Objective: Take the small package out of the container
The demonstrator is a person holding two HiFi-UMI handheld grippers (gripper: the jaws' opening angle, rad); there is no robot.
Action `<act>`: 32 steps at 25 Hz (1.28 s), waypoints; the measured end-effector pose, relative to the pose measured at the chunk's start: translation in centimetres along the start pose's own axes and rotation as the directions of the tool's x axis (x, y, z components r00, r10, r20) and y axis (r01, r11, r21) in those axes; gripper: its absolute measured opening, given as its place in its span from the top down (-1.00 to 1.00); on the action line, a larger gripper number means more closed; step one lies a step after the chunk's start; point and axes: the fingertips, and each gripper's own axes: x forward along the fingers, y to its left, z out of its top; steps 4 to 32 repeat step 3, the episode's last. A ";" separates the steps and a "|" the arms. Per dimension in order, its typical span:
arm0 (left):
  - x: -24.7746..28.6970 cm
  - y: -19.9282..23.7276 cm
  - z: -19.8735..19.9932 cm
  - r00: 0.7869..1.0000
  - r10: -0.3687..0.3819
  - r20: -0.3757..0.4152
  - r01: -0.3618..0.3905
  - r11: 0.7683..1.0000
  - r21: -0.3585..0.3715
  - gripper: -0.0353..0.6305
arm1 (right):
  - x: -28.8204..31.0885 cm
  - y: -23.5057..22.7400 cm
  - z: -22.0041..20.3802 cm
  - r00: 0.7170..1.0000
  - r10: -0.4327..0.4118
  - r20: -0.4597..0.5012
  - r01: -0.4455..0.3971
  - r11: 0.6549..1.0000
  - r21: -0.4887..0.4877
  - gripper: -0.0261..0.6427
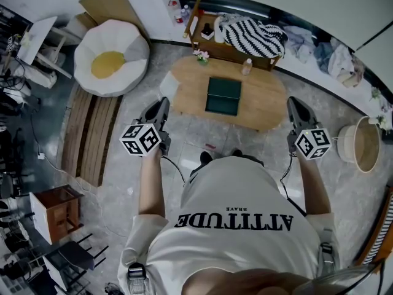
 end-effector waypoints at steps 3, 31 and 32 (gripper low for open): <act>0.1 0.0 0.0 1.000 0.002 -0.003 -0.002 1.000 -0.001 0.83 | 0.2 -0.1 0.0 1.000 0.004 -0.002 -0.004 1.000 0.000 0.86; 0.1 0.0 0.0 1.000 0.002 -0.003 -0.002 1.000 -0.001 0.83 | 0.2 -0.1 0.0 1.000 0.004 -0.002 -0.004 1.000 0.000 0.86; 0.1 0.0 0.0 1.000 0.002 -0.003 -0.002 1.000 -0.001 0.83 | 0.2 -0.1 0.0 1.000 0.004 -0.002 -0.004 1.000 0.000 0.86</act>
